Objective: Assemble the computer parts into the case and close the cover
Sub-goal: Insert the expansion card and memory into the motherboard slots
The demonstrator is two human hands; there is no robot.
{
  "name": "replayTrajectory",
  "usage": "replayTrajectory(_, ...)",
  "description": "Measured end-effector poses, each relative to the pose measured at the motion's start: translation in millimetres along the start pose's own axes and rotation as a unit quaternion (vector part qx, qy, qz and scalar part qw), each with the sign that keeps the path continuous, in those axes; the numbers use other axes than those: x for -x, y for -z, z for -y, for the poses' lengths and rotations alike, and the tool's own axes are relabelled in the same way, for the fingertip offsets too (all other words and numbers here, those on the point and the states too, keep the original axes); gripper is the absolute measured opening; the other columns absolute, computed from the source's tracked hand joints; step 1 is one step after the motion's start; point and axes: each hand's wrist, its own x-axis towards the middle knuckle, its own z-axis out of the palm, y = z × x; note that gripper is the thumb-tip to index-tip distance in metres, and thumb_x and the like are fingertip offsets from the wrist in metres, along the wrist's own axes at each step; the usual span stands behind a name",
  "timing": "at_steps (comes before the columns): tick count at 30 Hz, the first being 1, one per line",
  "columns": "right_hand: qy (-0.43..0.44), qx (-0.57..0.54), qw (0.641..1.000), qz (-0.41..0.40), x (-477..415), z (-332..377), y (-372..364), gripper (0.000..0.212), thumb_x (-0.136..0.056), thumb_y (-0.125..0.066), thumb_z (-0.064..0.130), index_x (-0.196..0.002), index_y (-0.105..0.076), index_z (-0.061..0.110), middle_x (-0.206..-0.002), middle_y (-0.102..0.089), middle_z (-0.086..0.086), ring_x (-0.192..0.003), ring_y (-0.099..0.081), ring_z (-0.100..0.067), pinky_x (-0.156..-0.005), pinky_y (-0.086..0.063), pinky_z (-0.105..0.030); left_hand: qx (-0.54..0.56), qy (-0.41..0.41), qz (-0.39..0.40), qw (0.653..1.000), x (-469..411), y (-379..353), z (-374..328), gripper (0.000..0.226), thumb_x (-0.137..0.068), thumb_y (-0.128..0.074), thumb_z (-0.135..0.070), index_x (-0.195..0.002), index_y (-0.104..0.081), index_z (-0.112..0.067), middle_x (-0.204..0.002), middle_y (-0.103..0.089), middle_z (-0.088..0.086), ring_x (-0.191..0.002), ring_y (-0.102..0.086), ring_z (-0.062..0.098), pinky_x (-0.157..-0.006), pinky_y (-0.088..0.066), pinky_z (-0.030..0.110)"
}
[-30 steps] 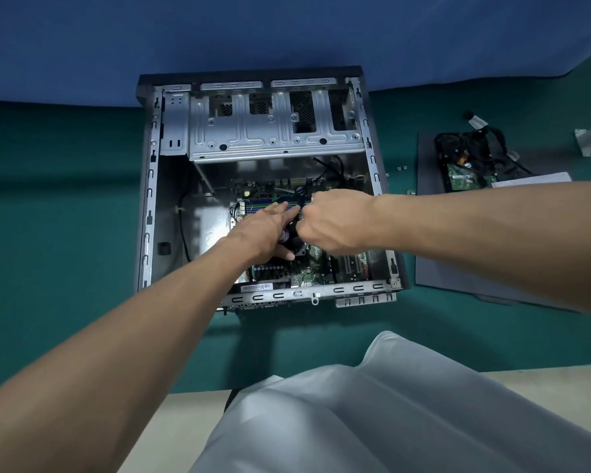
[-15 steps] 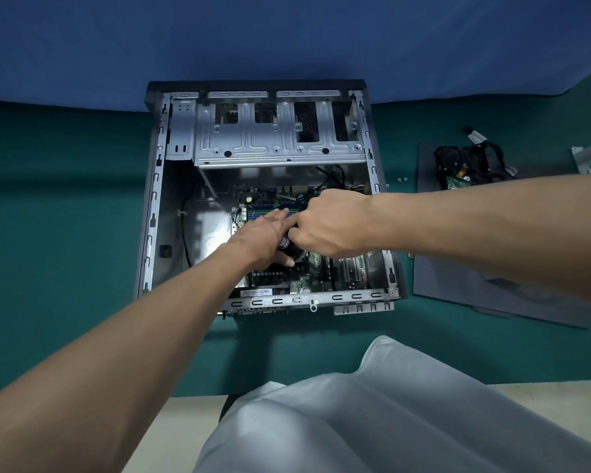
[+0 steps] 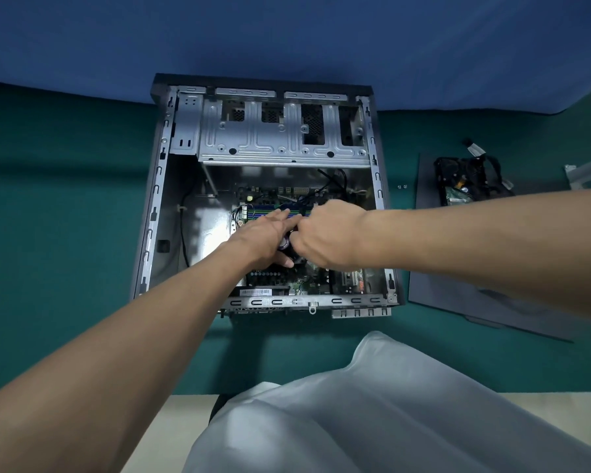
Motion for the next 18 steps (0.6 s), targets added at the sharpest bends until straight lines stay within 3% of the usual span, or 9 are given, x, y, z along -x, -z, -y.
replayTrajectory(3, 0.031, 0.008, 0.999, -0.032, 0, -7, -5, 0.014, -0.096, -0.044, 0.017, -0.090, -0.056, 0.012, -0.079, -0.059, -0.005, -0.071, -0.056, -0.026, -0.059, -0.038, -0.032, -0.006, 0.000, -0.007, 1.000, 0, -1, -1, 0.100, -0.080, -0.078, -0.030, -0.155, -0.012, -0.020, -0.162, -0.011, 0.000, -0.149, -0.010, 0.017, -0.120, -0.015, 0.037)
replayTrajectory(5, -0.084, -0.147, 0.985, -0.015, -5, -9, -10, 0.019, -0.091, -0.049, 0.015, -0.073, -0.043, 0.015, -0.066, -0.045, -0.003, -0.061, -0.050, -0.024, -0.056, -0.039, -0.029, -0.015, 0.002, -0.005, 1.000, 0, -1, -1, 0.099, -0.080, -0.078, -0.031, -0.155, -0.013, -0.022, -0.162, -0.012, -0.001, -0.149, -0.011, 0.017, -0.120, -0.016, 0.037)
replayTrajectory(6, -0.173, -0.267, 0.948, 0.001, -7, -11, -13, 0.021, -0.092, -0.050, 0.016, -0.072, -0.043, 0.014, -0.068, -0.046, -0.004, -0.061, -0.051, -0.022, -0.054, -0.041, -0.028, -0.019, 0.002, 0.001, 1.000, 0, -1, -1, 0.099, -0.081, -0.077, -0.032, -0.155, -0.012, -0.025, -0.162, -0.009, -0.003, -0.149, -0.009, 0.017, -0.120, -0.016, 0.038)
replayTrajectory(9, -0.354, -0.556, 0.749, 0.064, -8, -16, -16, 0.014, -0.098, -0.046, 0.013, -0.088, -0.049, 0.002, -0.077, -0.048, -0.005, -0.058, -0.048, -0.015, -0.040, -0.038, -0.023, -0.020, 0.006, 0.013, 1.000, 1, -3, -1, 0.100, -0.082, -0.075, -0.032, -0.155, -0.006, -0.028, -0.163, -0.002, -0.004, -0.149, -0.003, 0.016, -0.121, -0.012, 0.038)
replayTrajectory(10, -0.344, -0.568, 0.742, 0.087, -6, -15, -14, 0.012, -0.099, -0.044, 0.011, -0.093, -0.047, 0.001, -0.079, -0.049, -0.006, -0.057, -0.046, -0.013, -0.037, -0.037, -0.021, -0.016, 0.007, 0.012, 1.000, 1, -3, 0, 0.100, -0.082, -0.075, -0.032, -0.155, -0.006, -0.029, -0.163, -0.002, -0.004, -0.149, -0.003, 0.016, -0.121, -0.011, 0.037)
replayTrajectory(12, -0.256, -0.459, 0.842, 0.118, -2, -10, -9, 0.014, -0.100, -0.043, 0.014, -0.105, -0.050, 0.003, -0.094, -0.055, -0.008, -0.067, -0.050, -0.016, -0.047, -0.043, -0.023, -0.006, 0.004, 0.007, 1.000, 0, -2, 2, 0.100, -0.081, -0.076, -0.030, -0.155, -0.009, -0.030, -0.163, -0.003, -0.004, -0.149, -0.004, 0.015, -0.121, -0.011, 0.035)
replayTrajectory(14, -0.141, -0.222, 0.959, 0.101, 0, -1, -5, 0.024, -0.099, -0.042, 0.014, -0.121, -0.049, 0.004, -0.096, -0.055, -0.007, -0.077, -0.049, -0.022, -0.060, -0.041, -0.029, -0.002, 0.001, 0.002, 1.000, 0, -1, 2, 0.099, -0.081, -0.077, -0.030, -0.155, -0.012, -0.030, -0.163, -0.005, -0.003, -0.149, -0.005, 0.015, -0.121, -0.012, 0.035)
replayTrajectory(16, -0.054, -0.019, 0.998, 0.018, 1, -1, -2, 0.021, -0.099, -0.041, 0.015, -0.113, -0.054, 0.009, -0.096, -0.061, -0.008, -0.073, -0.047, -0.025, -0.060, -0.038, -0.033, -0.001, 0.000, -0.002, 1.000, 0, -1, 2, 0.099, -0.081, -0.077, -0.030, -0.155, -0.012, -0.025, -0.163, -0.006, -0.002, -0.149, -0.006, 0.015, -0.121, -0.012, 0.036)
replayTrajectory(18, 0.030, 0.059, 0.998, -0.022, 0, -5, -6, 0.017, -0.098, -0.041, 0.018, -0.100, -0.057, 0.012, -0.098, -0.065, -0.010, -0.073, -0.052, -0.026, -0.060, -0.038, -0.033, 0.001, 0.001, -0.004, 1.000, 1, -1, 1, 0.102, -0.081, -0.077, -0.029, -0.155, -0.008, -0.019, -0.163, -0.007, 0.001, -0.149, -0.006, 0.016, -0.120, -0.012, 0.035)
